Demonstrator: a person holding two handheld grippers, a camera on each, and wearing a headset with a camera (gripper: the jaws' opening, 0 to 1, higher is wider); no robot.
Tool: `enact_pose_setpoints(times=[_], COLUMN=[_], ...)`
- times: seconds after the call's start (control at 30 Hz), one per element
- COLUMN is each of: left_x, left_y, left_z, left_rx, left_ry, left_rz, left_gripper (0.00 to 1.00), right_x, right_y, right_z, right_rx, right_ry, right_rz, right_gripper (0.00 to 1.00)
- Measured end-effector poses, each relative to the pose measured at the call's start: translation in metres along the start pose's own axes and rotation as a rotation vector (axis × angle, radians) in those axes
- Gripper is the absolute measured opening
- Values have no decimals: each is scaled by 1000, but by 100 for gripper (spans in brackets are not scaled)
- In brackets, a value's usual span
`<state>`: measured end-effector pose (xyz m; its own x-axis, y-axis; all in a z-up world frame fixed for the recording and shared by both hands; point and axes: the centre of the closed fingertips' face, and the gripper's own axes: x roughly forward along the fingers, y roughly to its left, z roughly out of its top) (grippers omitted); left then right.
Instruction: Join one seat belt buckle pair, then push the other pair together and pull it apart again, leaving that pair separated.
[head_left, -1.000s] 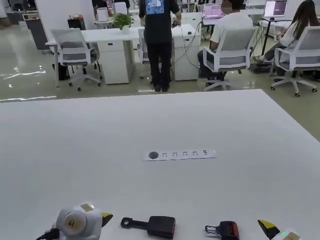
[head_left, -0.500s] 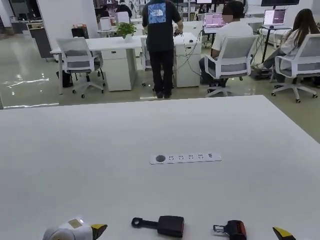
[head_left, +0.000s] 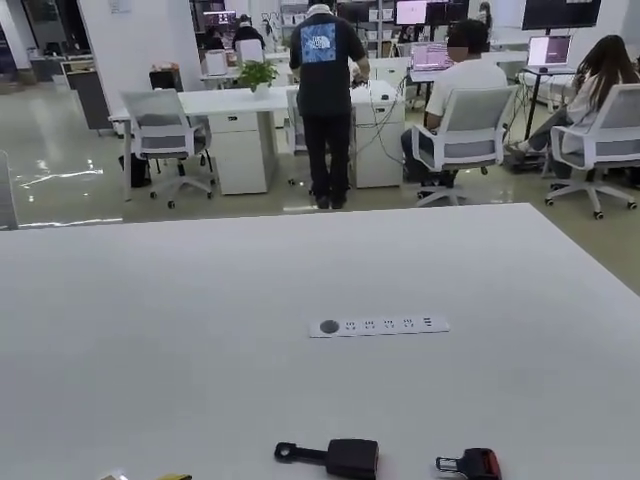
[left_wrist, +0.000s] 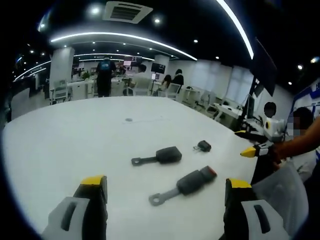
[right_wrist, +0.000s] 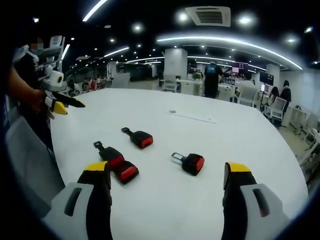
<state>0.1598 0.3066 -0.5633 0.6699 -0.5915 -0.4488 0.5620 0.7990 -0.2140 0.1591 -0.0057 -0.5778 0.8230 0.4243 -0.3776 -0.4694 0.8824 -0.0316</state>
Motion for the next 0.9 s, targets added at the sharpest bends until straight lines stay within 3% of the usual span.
enact_pose_setpoints(times=[0.17, 0.57, 0.9], left_x=[-12, -36, -45], left_y=[-10, -10, -15], left_z=[-5, -8, -13], left_rx=[4, -13, -9], left_ry=[-2, -30, -35], left_rz=[2, 19, 19], left_gripper=[100, 100, 100], right_x=[-5, -21, -28], right_y=[5, 10, 14], right_z=[2, 0, -4], right_rx=[-3, -7, -3], right_ry=[-10, -22, -15], right_rz=[-1, -1, 7], right_gripper=[94, 94, 95])
